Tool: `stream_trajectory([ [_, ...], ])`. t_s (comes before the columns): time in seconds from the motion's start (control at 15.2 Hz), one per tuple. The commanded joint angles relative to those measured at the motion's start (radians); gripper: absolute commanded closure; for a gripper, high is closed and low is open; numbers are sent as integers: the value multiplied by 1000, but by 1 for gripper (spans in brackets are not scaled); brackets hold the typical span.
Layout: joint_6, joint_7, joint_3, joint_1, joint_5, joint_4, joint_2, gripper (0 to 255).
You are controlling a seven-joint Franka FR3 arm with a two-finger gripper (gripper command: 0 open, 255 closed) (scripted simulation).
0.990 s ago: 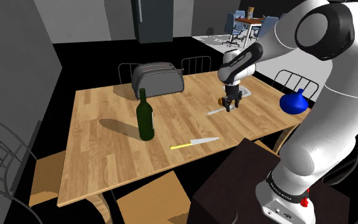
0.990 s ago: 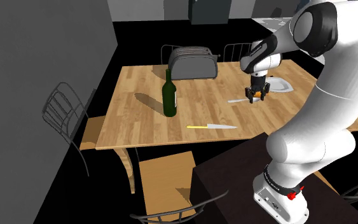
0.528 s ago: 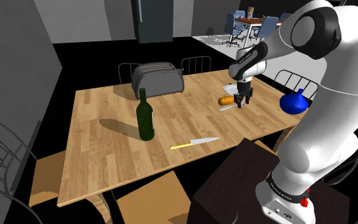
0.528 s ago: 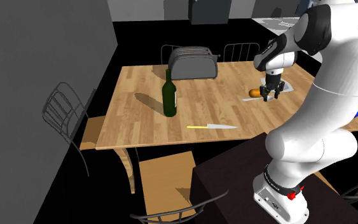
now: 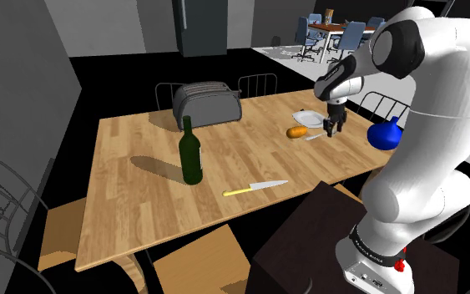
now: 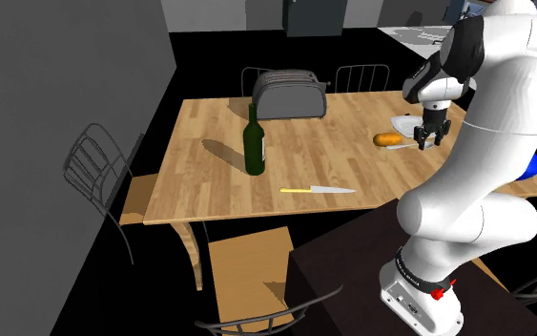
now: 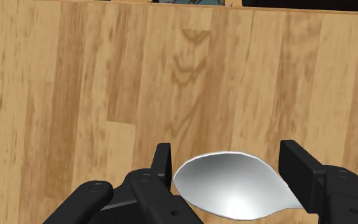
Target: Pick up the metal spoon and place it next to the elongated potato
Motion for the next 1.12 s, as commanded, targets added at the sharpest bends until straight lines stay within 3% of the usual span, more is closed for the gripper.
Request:
stream_trajectory([
  [0.0,-7,-53,-10,-34,15,59,43,255],
  [1.06,148,-54,6,-64,44,55,197,255],
])
